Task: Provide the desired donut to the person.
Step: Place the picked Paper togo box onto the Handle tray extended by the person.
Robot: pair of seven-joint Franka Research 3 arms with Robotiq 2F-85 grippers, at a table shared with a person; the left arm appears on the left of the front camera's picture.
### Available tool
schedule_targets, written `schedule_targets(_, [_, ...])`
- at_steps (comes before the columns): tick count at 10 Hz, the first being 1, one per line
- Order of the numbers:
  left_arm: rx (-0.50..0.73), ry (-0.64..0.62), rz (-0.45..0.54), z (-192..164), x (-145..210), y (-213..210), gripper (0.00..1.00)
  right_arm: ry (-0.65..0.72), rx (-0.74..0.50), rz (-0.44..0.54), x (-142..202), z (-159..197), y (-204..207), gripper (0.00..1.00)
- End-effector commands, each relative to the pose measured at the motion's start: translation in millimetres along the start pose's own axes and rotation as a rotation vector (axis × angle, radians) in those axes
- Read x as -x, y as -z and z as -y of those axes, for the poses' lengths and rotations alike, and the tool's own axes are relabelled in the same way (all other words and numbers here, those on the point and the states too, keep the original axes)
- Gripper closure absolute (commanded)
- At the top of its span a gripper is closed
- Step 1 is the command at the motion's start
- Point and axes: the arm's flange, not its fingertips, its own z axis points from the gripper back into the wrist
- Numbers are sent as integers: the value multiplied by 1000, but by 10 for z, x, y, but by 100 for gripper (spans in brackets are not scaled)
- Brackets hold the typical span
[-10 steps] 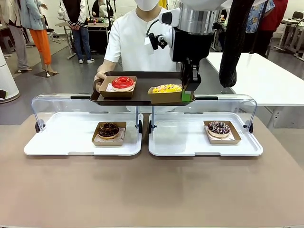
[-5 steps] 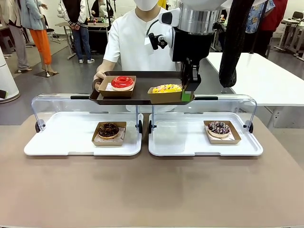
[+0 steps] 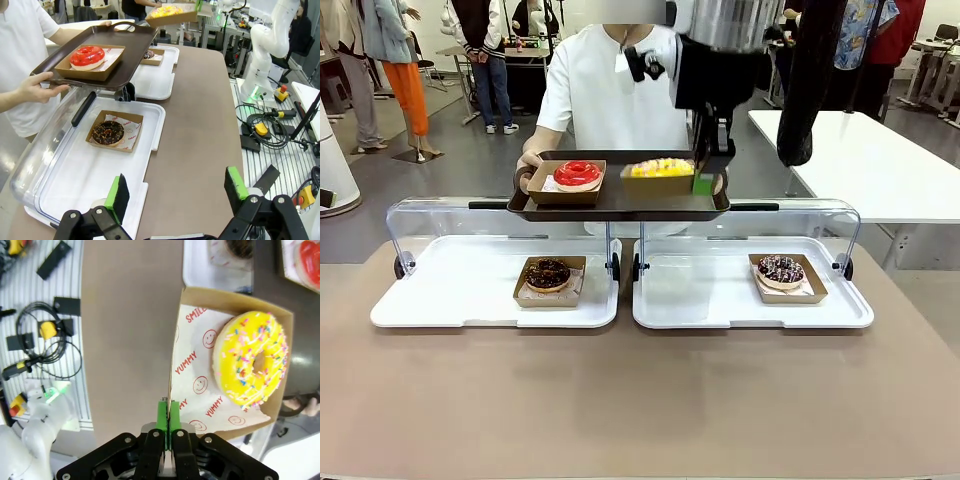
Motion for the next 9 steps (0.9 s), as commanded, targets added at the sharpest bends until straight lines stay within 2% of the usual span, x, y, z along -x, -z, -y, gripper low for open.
schedule_targets(1, [-6, 8, 17, 23, -7, -3, 0, -1, 75, 6, -65, 195, -128, 98])
schedule_targets(3, [-6, 8, 17, 23, -7, -3, 0, 24, 86, 11, -70, 587, -80, 98])
schedule_targets(6, [-6, 8, 17, 23, -7, -3, 0, 45, 31, 32, 31, 1093, 109, 98])
schedule_targets(9, [-6, 8, 17, 23, -7, -3, 0, 27, -9, 49, 143, 1404, 314, 98])
